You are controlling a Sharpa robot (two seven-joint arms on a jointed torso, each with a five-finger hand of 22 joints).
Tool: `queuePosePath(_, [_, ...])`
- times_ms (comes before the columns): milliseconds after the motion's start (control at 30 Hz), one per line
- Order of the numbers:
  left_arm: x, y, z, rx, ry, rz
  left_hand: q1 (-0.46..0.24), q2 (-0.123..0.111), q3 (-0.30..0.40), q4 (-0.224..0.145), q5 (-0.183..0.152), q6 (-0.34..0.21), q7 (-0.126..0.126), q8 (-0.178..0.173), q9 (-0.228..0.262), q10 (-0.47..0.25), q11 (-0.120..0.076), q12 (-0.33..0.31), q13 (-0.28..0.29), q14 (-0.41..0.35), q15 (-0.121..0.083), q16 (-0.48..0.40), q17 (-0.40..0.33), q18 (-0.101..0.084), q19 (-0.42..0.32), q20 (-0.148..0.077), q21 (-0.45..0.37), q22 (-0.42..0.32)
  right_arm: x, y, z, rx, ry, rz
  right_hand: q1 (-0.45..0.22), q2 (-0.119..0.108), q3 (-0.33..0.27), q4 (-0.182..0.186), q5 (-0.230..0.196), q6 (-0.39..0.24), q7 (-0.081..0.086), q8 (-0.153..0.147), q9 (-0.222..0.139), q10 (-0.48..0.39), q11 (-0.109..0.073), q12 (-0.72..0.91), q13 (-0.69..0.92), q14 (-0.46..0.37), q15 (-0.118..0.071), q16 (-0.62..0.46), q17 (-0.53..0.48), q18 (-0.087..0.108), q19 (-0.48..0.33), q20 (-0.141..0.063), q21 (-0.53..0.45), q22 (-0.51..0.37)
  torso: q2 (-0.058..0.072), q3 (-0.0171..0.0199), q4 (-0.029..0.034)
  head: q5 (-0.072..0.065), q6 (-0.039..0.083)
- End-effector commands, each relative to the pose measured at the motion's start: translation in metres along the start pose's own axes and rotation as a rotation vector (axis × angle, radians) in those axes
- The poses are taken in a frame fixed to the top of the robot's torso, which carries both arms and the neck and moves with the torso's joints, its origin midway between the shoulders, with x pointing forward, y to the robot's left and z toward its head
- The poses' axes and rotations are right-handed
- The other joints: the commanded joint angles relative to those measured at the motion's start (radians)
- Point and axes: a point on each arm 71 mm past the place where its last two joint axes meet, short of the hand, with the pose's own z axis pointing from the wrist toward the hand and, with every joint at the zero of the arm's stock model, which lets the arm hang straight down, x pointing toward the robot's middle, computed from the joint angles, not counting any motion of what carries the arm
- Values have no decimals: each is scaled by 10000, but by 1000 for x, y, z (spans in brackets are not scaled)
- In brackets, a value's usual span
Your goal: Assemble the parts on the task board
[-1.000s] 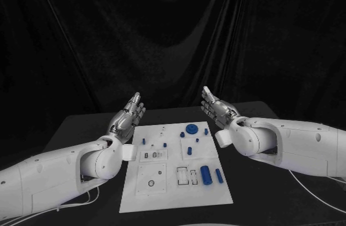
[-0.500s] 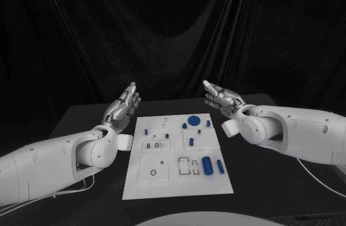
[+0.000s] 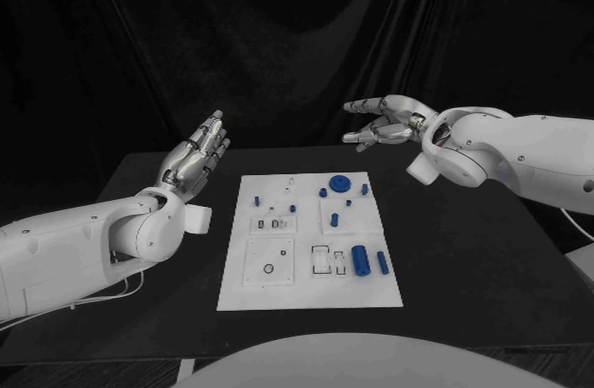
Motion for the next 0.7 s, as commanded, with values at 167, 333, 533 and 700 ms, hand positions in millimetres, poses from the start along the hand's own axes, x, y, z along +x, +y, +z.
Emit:
queuePosePath(167, [6,-33,-2,2026,581,517,176,2,-1,27,245,156,143,78,31,-1,178,-66,-12,14,-436,-37,-15,-275,-9,-133,-35,-11,-13,17,-5,1115,829,-6241,183,-882,1348,107,-279,2378,-83,167,161,1679,-1,-222,109,2943,-641,106,434,142,2492,-568,-427,-23,322,-37,39,83,-7])
queuePosePath(333, [3,-46,-4,2451,739,988,249,-20,2,26,352,207,165,83,35,-1,205,-66,-12,14,-420,-37,-15,-310,-9,-151,-35,-11,-16,28,-6,1041,720,-8107,232,-1009,1563,-21,-398,3291,-276,175,220,3159,-39,-143,195,4373,-1125,289,848,138,3888,-1115,-180,96,528,-76,67,31,-7])
queuePosePath(533, [-2,-58,-8,2833,849,1401,424,-42,37,27,610,301,197,90,43,-1,236,-66,-12,14,-389,-37,-15,-318,-9,-119,-35,-11,-15,36,-9,800,566,-9872,511,-924,1819,-838,-256,3632,-672,21,209,5976,-244,3,324,6765,-1697,1722,2257,81,5861,-1881,965,833,974,-164,221,-152,-7])
queuePosePath(700, [-3,-62,-9,2942,879,1490,487,-37,55,28,721,312,209,88,42,-1,248,-66,-12,14,-372,-37,-15,-314,-9,-96,-35,-11,-14,41,-10,480,323,-10437,235,-979,2318,-1190,-493,4216,-782,38,233,6633,-310,-308,330,6769,-1797,3318,3455,71,5976,-1999,1826,1650,1410,-246,310,-270,282])
